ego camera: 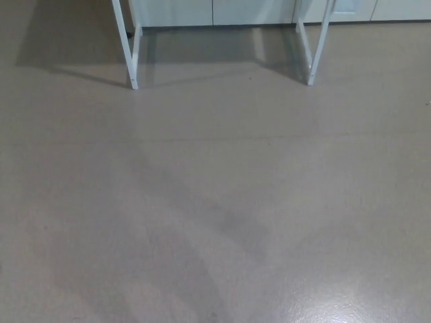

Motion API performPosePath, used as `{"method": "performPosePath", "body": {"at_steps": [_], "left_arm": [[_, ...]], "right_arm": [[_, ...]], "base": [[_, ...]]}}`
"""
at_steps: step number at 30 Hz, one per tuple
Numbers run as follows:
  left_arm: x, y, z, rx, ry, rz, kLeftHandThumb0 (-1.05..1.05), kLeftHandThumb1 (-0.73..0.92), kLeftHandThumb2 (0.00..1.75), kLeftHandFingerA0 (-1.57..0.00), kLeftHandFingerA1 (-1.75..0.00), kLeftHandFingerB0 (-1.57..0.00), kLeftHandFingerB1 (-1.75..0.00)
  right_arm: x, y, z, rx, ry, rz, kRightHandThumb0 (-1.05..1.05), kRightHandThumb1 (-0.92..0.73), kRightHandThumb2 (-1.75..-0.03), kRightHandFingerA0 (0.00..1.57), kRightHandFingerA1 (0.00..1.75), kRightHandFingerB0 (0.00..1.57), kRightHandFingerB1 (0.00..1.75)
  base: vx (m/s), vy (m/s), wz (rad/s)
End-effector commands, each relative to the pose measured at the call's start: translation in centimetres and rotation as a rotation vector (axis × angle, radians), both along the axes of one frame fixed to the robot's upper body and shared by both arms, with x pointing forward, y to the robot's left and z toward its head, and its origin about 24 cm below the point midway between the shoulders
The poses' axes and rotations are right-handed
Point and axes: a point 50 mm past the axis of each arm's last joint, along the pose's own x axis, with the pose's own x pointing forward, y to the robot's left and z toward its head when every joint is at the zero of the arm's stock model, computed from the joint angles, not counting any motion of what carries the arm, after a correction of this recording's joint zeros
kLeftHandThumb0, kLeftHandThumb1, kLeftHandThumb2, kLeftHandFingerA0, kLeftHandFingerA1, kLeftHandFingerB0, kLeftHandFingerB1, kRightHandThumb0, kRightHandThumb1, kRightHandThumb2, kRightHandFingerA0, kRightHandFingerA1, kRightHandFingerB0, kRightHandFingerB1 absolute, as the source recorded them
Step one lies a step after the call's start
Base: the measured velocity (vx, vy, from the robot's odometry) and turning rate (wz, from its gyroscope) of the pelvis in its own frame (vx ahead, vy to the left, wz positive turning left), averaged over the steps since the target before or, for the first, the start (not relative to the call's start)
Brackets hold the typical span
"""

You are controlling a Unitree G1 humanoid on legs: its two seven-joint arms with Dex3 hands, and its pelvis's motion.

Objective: The robot walks towards a file tray kept in the middle of a desk and uses its right hand to grab a tray and pulls it out towards itself

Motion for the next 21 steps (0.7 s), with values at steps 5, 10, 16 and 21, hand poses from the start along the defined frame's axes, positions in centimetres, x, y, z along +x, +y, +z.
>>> {"method": "performPosePath", "body": {"at_steps": [5, 10, 16, 21], "left_arm": [[0.15, 1.00, 0.80, 0.024, -0.079, -0.014, -0.18, 0.20, 1.14, -0.57, -0.52, -0.30, -0.35], [0.14, 0.94, 0.74, 0.035, -0.062, -0.026, -0.23, 0.20, 1.10, -0.63, -0.57, -0.29, -0.37], [0.27, 1.12, 0.91, 0.049, -0.051, -0.065, -0.25, 0.20, 1.07, -0.59, -0.49, -0.30, -0.34], [0.49, 0.96, 0.89, 0.068, -0.031, -0.119, -0.24, 0.17, 1.06, -0.57, -0.45, -0.30, -0.34]], "right_arm": [[-0.50, -1.16, 0.63, -0.018, -0.078, -0.031, -0.31, -0.45, -0.64, 0.55, 0.56, 0.34, 0.47], [-0.44, -0.86, 0.53, -0.022, -0.081, -0.006, -0.32, -0.44, -0.64, 0.51, 0.56, 0.34, 0.48], [-0.21, -0.59, 0.50, -0.002, -0.106, 0.001, -0.25, -0.52, -0.55, 0.53, 0.52, 0.35, 0.43], [-0.03, -0.37, 0.46, 0.007, -0.118, 0.010, -0.26, -0.51, -0.54, 0.50, 0.50, 0.34, 0.43]], "base": [[0.00, 0.000, 0.00], [0.00, 0.000, 0.00], [0.00, 0.000, 0.00], [0.00, 0.000, 0.00]]}}
